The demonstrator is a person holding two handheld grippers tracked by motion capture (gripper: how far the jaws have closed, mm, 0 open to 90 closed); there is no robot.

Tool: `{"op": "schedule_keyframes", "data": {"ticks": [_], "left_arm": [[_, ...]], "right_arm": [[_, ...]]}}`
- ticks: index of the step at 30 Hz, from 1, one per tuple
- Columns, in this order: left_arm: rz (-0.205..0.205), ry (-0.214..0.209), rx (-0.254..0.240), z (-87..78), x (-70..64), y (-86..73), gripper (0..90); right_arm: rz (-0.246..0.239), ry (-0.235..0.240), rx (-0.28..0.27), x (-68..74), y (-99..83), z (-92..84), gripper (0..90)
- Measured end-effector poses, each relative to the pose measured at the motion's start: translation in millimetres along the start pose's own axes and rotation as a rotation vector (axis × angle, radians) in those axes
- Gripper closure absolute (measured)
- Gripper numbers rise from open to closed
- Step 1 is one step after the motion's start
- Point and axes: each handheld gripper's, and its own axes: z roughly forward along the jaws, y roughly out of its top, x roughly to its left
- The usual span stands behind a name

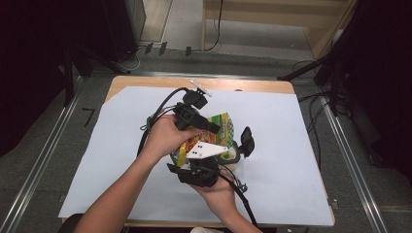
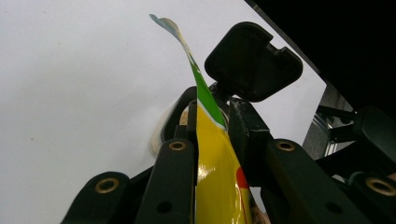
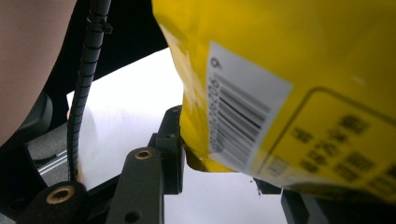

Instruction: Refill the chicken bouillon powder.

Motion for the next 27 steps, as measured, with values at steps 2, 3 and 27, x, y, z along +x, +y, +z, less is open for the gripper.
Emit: {"op": "schedule_keyframes", "data": {"ticks": [2,3,27], "left_arm": [[-0.001,-0.001,-0.002,0.1,0.0,0.0,79.1],[-0.001,0.001,0.000,0.2,0.1,0.1,79.1],[0.006,-0.001,0.001,-0.3,-3.1,2.4,78.4]], "right_arm": [[-0.001,0.000,0.000,0.1,0.0,-0.3,62.4],[-0.001,0.001,0.000,-0.1,-0.1,-0.3,62.4],[0.007,0.000,-0.008,-0.4,0.6,-1.3,62.5]]}}
